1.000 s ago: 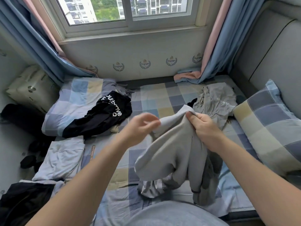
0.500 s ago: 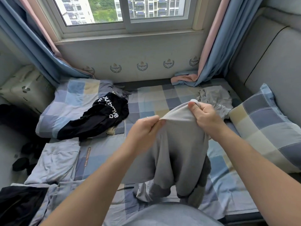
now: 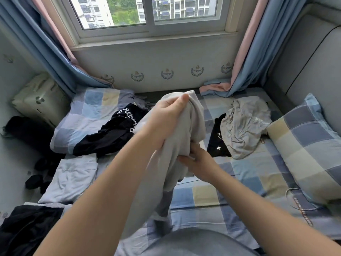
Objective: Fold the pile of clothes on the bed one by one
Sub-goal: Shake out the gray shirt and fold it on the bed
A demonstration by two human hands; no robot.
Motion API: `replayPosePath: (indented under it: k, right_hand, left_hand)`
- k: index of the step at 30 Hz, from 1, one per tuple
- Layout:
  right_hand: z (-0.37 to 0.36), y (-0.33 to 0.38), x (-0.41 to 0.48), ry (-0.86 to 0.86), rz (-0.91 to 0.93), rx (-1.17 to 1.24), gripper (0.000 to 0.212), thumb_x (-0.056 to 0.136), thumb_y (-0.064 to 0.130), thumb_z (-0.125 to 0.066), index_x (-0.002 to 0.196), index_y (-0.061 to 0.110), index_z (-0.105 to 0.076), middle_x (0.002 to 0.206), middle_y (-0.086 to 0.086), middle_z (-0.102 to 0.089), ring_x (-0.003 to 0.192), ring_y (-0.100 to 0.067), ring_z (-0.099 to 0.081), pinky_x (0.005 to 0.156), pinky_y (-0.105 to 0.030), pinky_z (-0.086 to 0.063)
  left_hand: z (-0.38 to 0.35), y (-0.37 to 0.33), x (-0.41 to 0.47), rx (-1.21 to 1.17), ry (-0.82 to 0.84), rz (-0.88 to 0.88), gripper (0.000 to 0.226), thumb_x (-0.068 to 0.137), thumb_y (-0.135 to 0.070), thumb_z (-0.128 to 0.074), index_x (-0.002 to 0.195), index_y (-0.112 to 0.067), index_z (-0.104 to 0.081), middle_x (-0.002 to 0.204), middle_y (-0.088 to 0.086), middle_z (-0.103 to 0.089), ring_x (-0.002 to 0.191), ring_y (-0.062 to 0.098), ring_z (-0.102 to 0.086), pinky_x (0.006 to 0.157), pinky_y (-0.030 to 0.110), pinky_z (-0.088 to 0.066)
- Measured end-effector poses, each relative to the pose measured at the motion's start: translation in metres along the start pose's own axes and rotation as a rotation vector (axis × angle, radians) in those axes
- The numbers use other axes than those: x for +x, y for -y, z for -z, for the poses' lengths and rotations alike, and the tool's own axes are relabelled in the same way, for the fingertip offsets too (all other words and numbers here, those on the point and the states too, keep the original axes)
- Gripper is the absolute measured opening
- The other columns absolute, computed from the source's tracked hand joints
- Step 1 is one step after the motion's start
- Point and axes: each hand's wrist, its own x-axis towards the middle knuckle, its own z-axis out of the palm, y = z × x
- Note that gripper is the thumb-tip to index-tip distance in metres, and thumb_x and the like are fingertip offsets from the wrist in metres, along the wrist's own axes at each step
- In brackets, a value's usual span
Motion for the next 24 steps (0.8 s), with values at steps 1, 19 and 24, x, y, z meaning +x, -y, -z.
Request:
replayPosePath:
  k: [1,19,24]
  right_hand:
    - [0.001,-0.006,0.004,-0.050,0.012,-0.069,0.031,0.088,0.047,-0.064,0.108,0.022,-0.067,0.104,0.002,-0.071,0.100,-0.017,-0.066,0.087,-0.037,-0.054]
    - [0.075,0.057,0.001,-0.173,0.030,0.263,0.037,0.104,0.027,-0.053,0.087,-0.004,-0.062,0.070,-0.014,-0.056,0.062,-0.026,-0.056,0.053,-0.033,-0.048]
    - [0.070,0.094,0.000,-0.211,0.029,0.541,0.029,0.105,0.020,-0.051,0.083,0.005,-0.061,0.065,-0.013,-0.065,0.060,-0.026,-0.068,0.053,-0.035,-0.057]
  left_hand:
    - [0.007,-0.002,0.000,-0.043,0.005,0.006,0.025,0.101,-0.032,-0.059,0.092,-0.016,-0.075,0.090,0.003,-0.070,0.088,0.015,-0.061,0.084,0.033,-0.049]
    - [0.027,0.073,-0.014,0.441,-0.101,0.010,0.029,0.084,-0.043,-0.077,0.094,-0.020,-0.063,0.088,-0.003,-0.069,0.080,0.013,-0.067,0.073,0.028,-0.054]
    - [-0.036,0.083,-0.034,0.250,0.298,0.076,0.020,0.087,-0.047,-0.071,0.091,-0.028,-0.074,0.086,-0.013,-0.075,0.086,0.004,-0.068,0.079,0.034,-0.056]
